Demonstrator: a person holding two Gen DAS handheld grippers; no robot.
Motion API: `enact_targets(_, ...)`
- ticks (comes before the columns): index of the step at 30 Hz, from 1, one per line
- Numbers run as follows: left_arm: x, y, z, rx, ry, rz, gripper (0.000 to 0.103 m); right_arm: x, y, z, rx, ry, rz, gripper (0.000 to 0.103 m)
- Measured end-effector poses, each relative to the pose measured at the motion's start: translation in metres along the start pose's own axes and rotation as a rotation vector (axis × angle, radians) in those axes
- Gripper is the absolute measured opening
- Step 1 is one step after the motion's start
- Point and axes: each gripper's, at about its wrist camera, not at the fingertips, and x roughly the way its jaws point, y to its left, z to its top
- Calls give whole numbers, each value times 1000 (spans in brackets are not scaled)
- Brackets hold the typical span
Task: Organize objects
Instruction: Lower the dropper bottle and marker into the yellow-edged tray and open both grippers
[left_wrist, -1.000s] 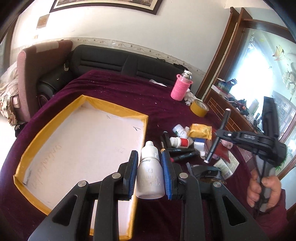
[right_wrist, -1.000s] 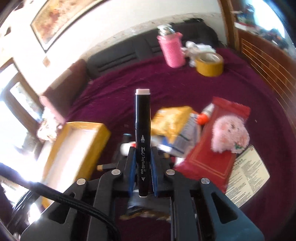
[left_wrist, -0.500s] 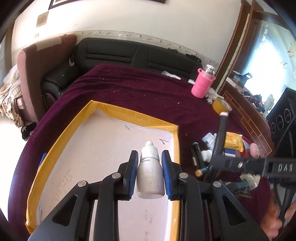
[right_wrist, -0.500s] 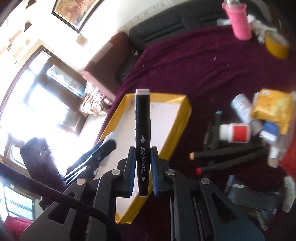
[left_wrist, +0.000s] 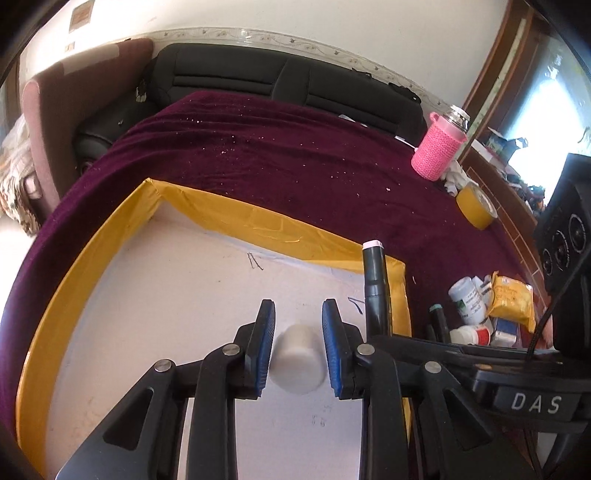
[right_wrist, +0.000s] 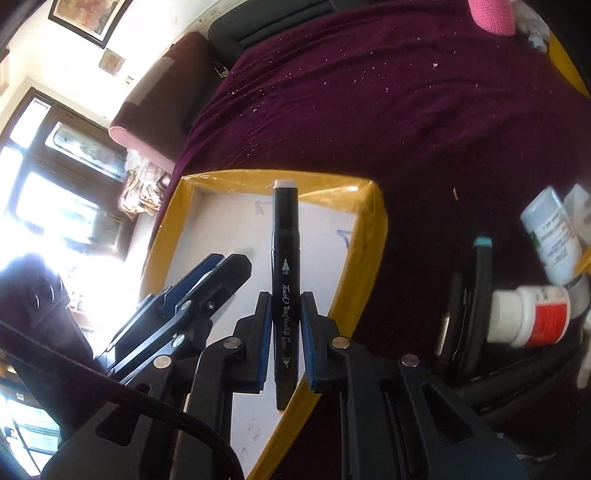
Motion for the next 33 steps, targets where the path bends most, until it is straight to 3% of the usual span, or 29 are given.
enact_targets(3,4,10,-1,-78,-4,-35,30,0,2,2,2,7,-16,13)
enact_targets(5,5,20,-3,-144,7,-51,45,-4,-1,4,15,18,-7,13)
enact_targets(9,0,42,-14,-291,-6,-47,45,-12,-3,0,9,18,-19,13)
enact_targets(15,-14,46,-40,-407,-58,-30,45,-13,1,-3,-14,23,-51,13)
enact_targets(18,-14,34,-45,-395,-59,-37,46,-16,3,-5,-27,7,-52,13)
enact_targets(22,-14,27,-46,-408,-72,-22,46,-57,1,-12,-60,-89,-81,15)
enact_targets(25,-16,24,-46,-410,-72,-23,46,-103,1,-20,-117,-185,-147,27)
enact_targets(28,-37,25,-41,-418,-106,-20,46,-169,2,-41,-203,-350,-252,42)
enact_targets(30,-61,14,-37,-388,-152,-34,53,-206,0,-58,-244,-491,-332,75)
enact_targets(32,-82,-5,-34,-322,-203,-20,73,-234,-13,-78,-261,-649,-372,91)
enact_targets(33,-92,-19,-34,-272,-235,-11,75,-243,-25,-88,-255,-713,-349,96)
